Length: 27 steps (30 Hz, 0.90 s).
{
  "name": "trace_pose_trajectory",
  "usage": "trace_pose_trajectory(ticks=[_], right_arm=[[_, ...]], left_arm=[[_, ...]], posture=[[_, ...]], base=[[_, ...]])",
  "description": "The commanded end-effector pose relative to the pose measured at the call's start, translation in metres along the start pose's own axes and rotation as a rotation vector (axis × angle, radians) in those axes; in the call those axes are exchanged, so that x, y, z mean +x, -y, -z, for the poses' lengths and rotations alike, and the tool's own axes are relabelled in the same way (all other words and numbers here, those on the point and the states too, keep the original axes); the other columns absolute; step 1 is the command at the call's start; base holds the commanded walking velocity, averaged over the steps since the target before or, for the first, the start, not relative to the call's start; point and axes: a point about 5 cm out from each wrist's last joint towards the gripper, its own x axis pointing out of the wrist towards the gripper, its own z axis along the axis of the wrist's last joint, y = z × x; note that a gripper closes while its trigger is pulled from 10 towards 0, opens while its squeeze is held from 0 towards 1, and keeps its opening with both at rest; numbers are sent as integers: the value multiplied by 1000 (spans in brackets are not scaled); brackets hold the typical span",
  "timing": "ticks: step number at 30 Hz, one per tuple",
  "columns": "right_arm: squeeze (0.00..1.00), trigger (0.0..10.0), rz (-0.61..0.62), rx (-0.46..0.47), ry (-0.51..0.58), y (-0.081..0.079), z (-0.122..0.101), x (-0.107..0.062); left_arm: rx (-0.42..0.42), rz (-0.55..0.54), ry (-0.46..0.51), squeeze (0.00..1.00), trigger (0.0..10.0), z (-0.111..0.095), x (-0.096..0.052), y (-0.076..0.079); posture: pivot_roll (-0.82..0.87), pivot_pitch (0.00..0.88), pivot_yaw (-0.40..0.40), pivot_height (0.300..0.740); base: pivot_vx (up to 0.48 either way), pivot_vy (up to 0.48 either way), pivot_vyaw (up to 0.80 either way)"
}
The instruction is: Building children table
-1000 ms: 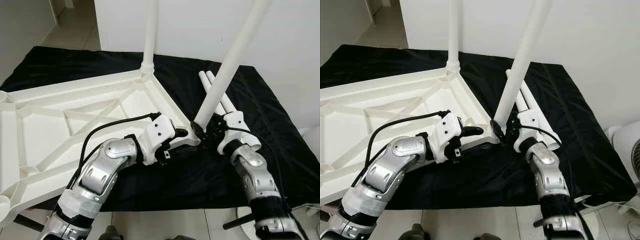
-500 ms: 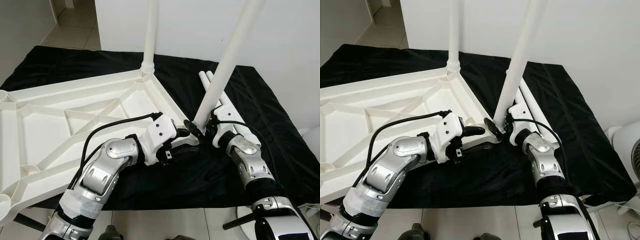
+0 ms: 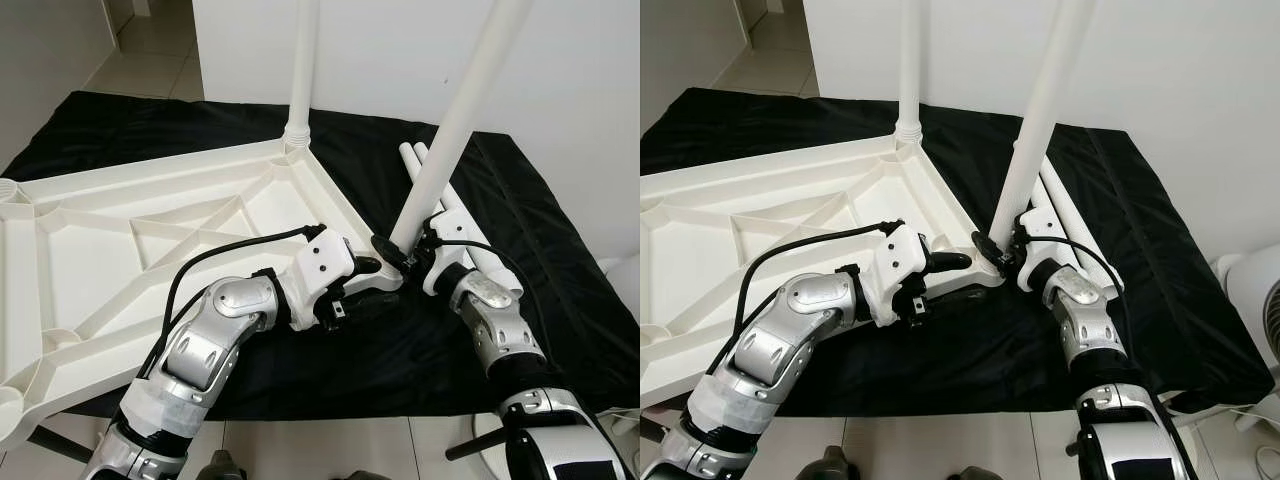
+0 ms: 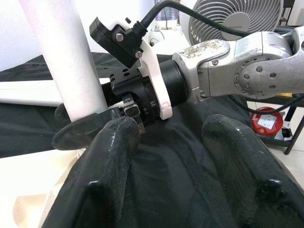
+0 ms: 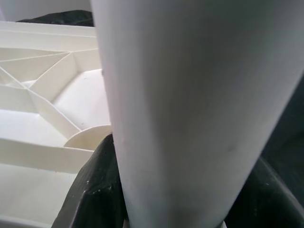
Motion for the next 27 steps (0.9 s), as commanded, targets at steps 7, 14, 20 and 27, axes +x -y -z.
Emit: trace_pose_trajectory(ticks=[7,14,20,27], right_arm=[[0,10000,169,92,-36,-9,8,3],[0,10000,350,196,-22,-17,4,11],[0,10000,554,200,-23,-31,1,12],[0,10000,706,259,6,-54,-5,18]], left_arm=[[-2,-14,3,0,10000,0,3,3],[-10,-15,3,0,10000,0,2,4],[-14,-18,0,0,10000,1,1,4],[-16,-22,4,0,10000,0,3,3]], posture=[[58,0,-92,740],[59,0,-94,740],[57,0,-95,740],[52,0,-93,740]], base=[[0,0,0],[0,0,0],[0,0,0],[0,0,0]])
